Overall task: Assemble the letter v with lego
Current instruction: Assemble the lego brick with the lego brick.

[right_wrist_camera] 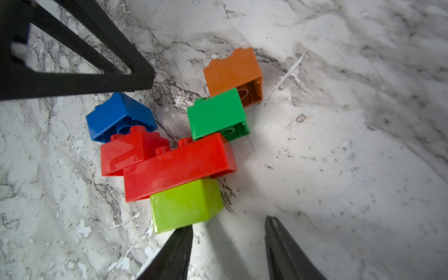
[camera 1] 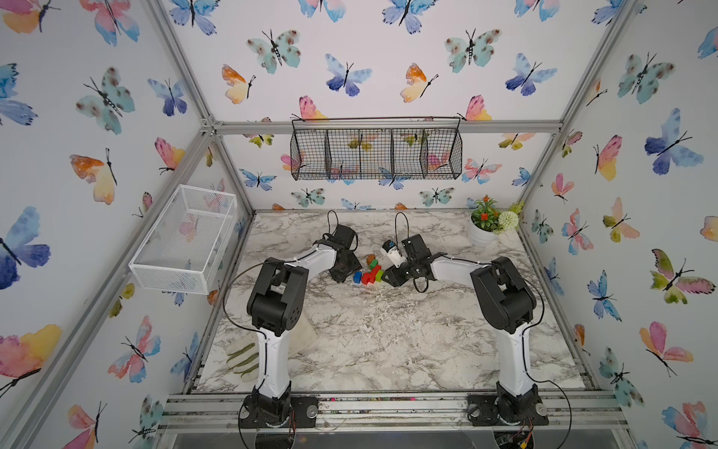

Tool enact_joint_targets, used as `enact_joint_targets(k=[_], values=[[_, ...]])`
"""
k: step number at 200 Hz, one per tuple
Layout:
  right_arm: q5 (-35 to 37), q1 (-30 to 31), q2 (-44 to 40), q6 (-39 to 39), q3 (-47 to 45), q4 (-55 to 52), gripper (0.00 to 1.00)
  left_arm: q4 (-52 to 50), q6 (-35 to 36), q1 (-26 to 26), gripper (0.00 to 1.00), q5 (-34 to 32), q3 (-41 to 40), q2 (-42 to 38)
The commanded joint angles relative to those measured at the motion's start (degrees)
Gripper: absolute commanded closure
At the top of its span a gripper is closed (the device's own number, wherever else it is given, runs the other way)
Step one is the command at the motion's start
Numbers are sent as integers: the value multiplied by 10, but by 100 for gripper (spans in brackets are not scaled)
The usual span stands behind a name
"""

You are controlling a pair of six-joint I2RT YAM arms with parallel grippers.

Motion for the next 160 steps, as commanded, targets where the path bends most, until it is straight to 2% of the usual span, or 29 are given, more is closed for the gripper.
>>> enact_joint_targets(k=[1,51,122,160], values=[[8,-2,37,12,-26,-78,48,-8,20,-7,45,17,-8,5],[6,-2,38,12,-25,-79,48,-19,41,-8,47,23,-6,8],[0,-2,39,14,-23,-79,48,-24,32,-8,47,15,-23,-7],[-5,-2,38,15,-25,-78,48,-38,35,-8,42,8,-7,-15]])
